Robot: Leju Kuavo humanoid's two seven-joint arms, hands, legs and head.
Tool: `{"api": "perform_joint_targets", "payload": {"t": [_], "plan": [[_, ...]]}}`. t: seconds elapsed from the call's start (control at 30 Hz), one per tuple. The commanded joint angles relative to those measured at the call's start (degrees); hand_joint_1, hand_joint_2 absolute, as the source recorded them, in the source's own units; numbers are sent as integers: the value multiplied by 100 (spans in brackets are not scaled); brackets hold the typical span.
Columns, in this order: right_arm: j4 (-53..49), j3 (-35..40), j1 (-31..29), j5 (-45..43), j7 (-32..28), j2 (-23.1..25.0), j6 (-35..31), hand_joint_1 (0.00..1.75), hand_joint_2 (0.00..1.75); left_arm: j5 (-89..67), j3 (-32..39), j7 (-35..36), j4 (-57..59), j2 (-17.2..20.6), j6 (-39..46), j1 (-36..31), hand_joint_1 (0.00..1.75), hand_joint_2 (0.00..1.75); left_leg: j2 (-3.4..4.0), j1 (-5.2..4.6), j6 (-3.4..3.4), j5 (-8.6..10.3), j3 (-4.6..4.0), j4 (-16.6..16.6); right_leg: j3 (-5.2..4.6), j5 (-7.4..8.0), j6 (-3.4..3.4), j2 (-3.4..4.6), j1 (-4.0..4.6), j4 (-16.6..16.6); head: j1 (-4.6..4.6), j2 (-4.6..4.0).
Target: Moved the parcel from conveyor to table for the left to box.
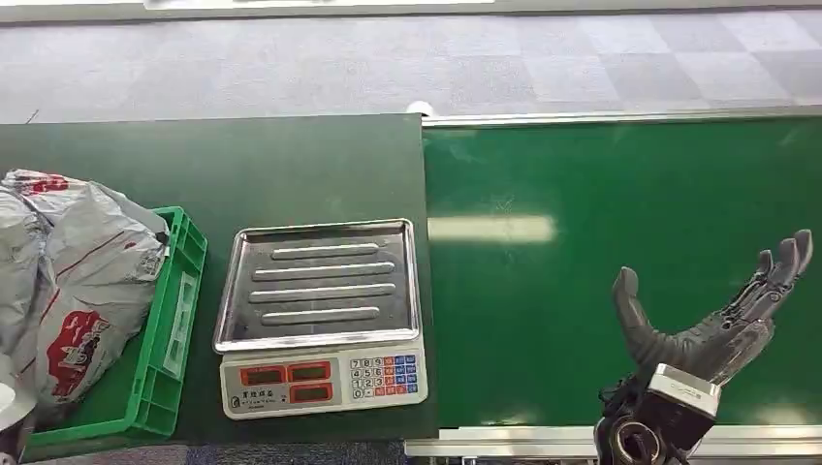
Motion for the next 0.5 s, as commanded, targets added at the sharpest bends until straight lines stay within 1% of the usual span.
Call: {"api": "perform_joint_targets", "payload": {"t": [0.03, 0.2, 0.27, 0.33, 0.4, 0.47, 0.5], "plan": [[403, -279, -210, 42, -2, 49, 76, 0, 175, 578, -353, -134, 276, -136, -284, -190, 0, 175, -19, 3, 3, 4, -3, -1, 5, 0, 1, -15, 4, -4, 0, 0], [403, -279, -210, 42, -2, 49, 76, 0, 175, 578, -353, -134, 276, -136, -284, -190, 0, 175, -15, 3, 5, 4, -1, -2, 6, 1, 2, -12, 3, -6, 0, 0], [431, -303, -211, 65, -2, 66, 85, 0, 175, 1064, -599, -322, 66, -234, -734, -147, 0, 175, -10, 2, 3, 3, -1, -1, 4, 0, 1, -9, 3, -4, 0, 0], [467, -307, -212, 56, -2, 58, 70, 0, 175, 1850, -1034, -389, -456, -497, -1428, -21, 0, 175, -24, 6, 5, 6, -2, -2, 10, 1, 2, -21, 6, -9, 0, 0], [496, -296, -205, 57, -2, 39, 38, 0, 175, 2792, -1585, -478, -1283, -815, -2000, 343, 0, 175, -22, 4, 5, 6, -2, -2, 7, 1, 2, -19, 5, -8, 0, 0], [533, -257, -188, 44, -2, -2, -21, 0, 175, 3538, -2074, -505, -2293, -1181, -2309, 824, 0, 175, -25, 3, 7, 7, 4, -7, 15, 3, 4, -19, 4, -14, 0, 0], [533, -257, -188, 44, -2, -2, -21, 0, 175, 3538, -2074, -505, -2293, -1181, -2309, 824, 0, 175, -25, 3, 7, 7, 4, -7, 15, 3, 4, -19, 4, -14, 0, 0]]}}
